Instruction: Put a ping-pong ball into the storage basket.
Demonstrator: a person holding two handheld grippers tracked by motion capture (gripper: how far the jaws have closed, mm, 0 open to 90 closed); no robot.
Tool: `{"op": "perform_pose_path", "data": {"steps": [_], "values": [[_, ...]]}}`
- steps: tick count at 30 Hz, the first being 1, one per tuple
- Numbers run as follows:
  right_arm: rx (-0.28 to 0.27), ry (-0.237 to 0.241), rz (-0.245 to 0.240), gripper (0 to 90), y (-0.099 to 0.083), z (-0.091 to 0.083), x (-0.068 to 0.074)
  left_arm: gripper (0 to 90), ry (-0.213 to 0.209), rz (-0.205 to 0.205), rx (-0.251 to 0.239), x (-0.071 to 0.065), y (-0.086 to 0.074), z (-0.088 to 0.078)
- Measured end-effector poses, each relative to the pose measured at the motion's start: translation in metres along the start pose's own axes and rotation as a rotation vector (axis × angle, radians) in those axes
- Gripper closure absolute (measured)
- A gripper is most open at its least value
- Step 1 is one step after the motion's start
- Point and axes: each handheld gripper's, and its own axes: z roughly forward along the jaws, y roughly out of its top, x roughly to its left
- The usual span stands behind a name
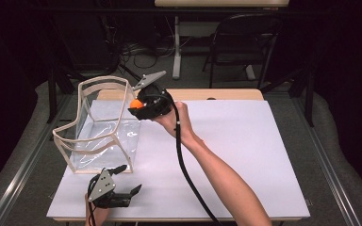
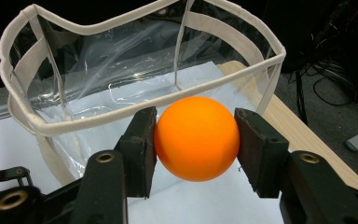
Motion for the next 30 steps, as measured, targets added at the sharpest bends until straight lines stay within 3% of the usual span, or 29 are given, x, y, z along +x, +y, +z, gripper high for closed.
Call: {"op": "perform_pose_path", "data": {"steps": [30], "values": [[-0.064,-0.003,-0.016,50.9,0.014,0.003,0.011,15.7,0.000,-0.005,-0.003,0.000,0.000,0.000]]}}
